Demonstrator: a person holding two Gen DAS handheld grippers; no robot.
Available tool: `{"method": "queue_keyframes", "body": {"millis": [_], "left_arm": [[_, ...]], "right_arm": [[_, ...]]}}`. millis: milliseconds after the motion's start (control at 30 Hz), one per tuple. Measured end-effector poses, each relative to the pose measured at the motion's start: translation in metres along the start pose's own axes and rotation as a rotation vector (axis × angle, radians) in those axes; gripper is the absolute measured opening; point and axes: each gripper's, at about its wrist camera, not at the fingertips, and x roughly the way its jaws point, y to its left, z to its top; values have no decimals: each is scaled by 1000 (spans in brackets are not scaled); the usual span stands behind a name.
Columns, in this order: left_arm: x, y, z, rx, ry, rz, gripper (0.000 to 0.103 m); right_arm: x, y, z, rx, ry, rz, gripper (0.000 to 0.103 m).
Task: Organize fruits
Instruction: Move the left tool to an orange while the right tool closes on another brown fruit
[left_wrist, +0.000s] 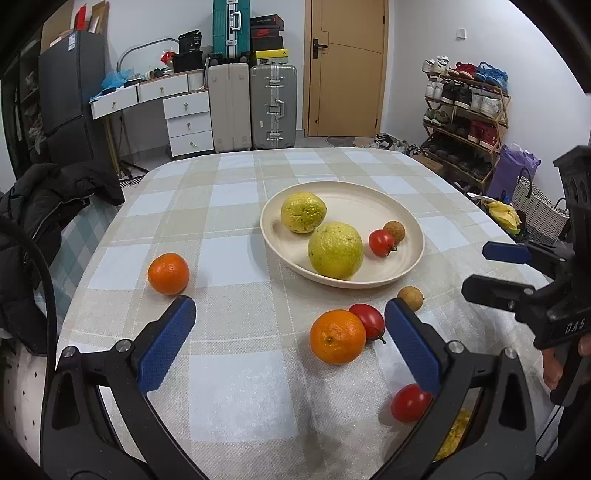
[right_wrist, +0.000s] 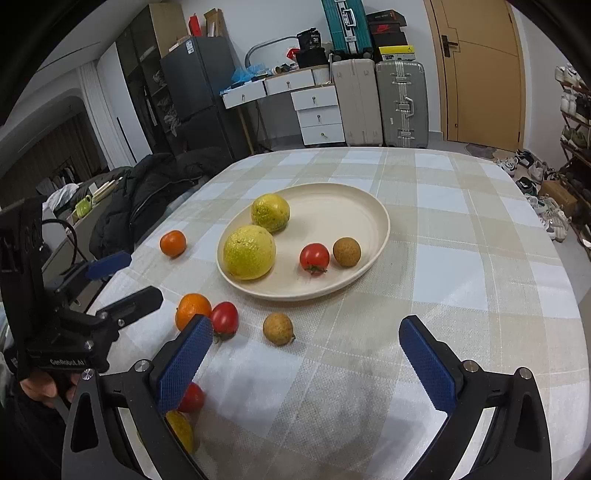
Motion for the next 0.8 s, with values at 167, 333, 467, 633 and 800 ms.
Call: {"method": "queue_keyframes", "body": {"millis": [167,333,467,633,800], "left_arm": [[-2,4,-2,4,5,-11,102],[3,9,-2,-17,24,-18,102],[9,8,-4,-13,38,-9,102],[18,4,-7,5,84,-14,102],[27,-1,-12,24,120,-5,102]], "right_arm": [[8,1,-4,-13,32,-19,103],[17,-2,-5,-1,57,-43,103],[23,-4,-6,-1,73,-59,103],[33,-2,-8,-10,104,-74,103],[38,-1,-12,-12,123,-79,103]]}}
